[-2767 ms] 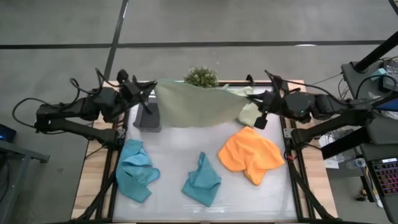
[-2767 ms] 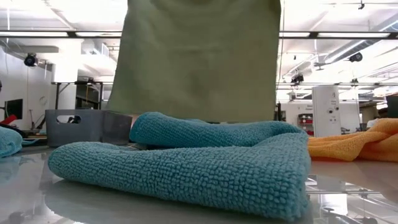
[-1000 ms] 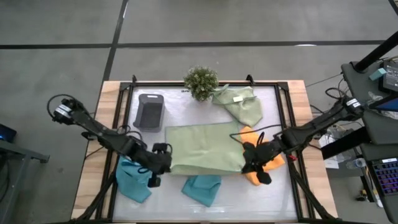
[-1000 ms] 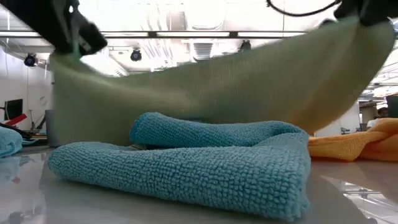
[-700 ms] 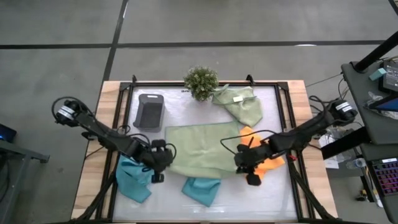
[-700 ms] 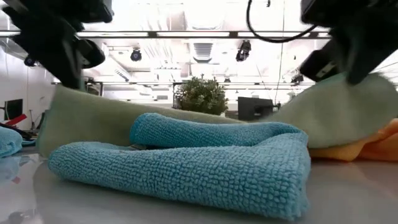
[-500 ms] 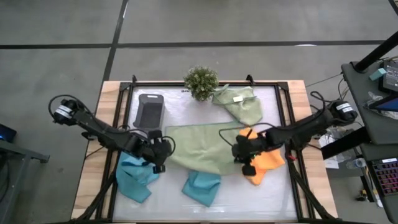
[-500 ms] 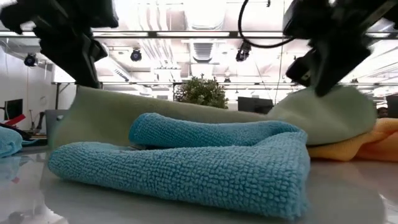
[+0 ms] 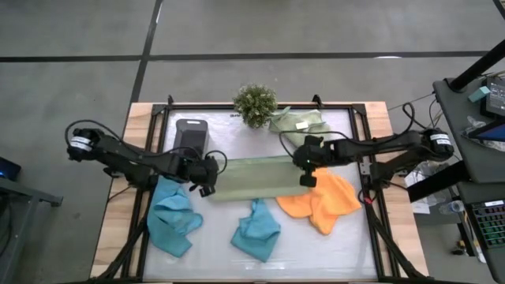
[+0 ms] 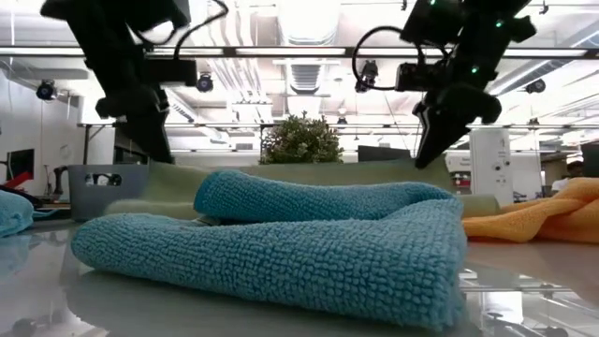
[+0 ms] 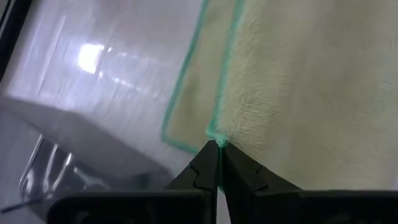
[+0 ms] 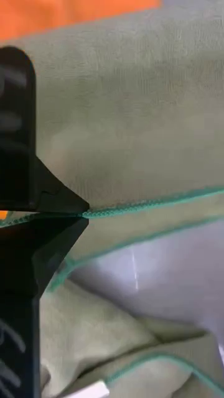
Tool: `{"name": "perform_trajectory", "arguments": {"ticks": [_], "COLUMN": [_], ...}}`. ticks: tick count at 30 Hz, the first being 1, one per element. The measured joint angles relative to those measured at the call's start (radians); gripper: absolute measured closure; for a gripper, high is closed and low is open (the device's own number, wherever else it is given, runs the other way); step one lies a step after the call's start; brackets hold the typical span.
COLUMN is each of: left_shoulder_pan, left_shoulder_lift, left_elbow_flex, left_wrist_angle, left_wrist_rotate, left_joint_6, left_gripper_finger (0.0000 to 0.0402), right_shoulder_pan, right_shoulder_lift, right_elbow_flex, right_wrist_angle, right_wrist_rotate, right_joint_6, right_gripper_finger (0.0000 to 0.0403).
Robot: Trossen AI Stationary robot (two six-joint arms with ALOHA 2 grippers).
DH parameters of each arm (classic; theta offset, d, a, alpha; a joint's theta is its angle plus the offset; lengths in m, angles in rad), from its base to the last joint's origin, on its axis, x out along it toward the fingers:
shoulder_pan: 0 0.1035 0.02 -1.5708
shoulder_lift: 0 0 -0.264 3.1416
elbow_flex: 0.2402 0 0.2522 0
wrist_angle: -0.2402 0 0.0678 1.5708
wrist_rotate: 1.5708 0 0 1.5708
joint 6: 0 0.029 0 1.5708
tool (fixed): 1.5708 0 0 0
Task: Fold microfiber towels
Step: Fold the left green microfiber cloth
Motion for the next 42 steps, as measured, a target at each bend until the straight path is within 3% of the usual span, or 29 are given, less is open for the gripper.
{"name": "perform_trajectory", "arguments": {"ticks": [9, 14, 19, 32, 42], "left_shoulder_pan": [0.049, 0.066, 0.067, 0.072, 0.073], "left_shoulder_lift": [0.006, 0.007, 0.045, 0.211, 0.241], "left_elbow_flex": [-0.059, -0.07, -0.072, -0.067, -0.066], "left_wrist_angle": [0.173, 0.171, 0.173, 0.278, 0.278], "left_wrist_rotate": [-0.042, -0.07, -0.163, -0.17, -0.182], "left_joint_6": [0.09, 0.094, 0.101, 0.134, 0.127], "left_gripper_finger": [0.0401, 0.0401, 0.0401, 0.0402, 0.0402], "right_shoulder_pan": [-0.049, -0.05, -0.052, -0.052, -0.052], "right_shoulder_lift": [0.025, 0.069, 0.125, 0.159, 0.158], "right_elbow_flex": [-0.002, -0.002, -0.002, 0.003, 0.016], "right_wrist_angle": [0.025, 0.067, 0.093, 0.085, 0.1], "right_wrist_rotate": [0.0, 0.005, 0.069, 0.112, 0.113], "right_joint_6": [-0.025, -0.041, -0.042, -0.054, -0.058], "right_gripper_finger": [0.0394, 0.0394, 0.0394, 0.0394, 0.0394]}}
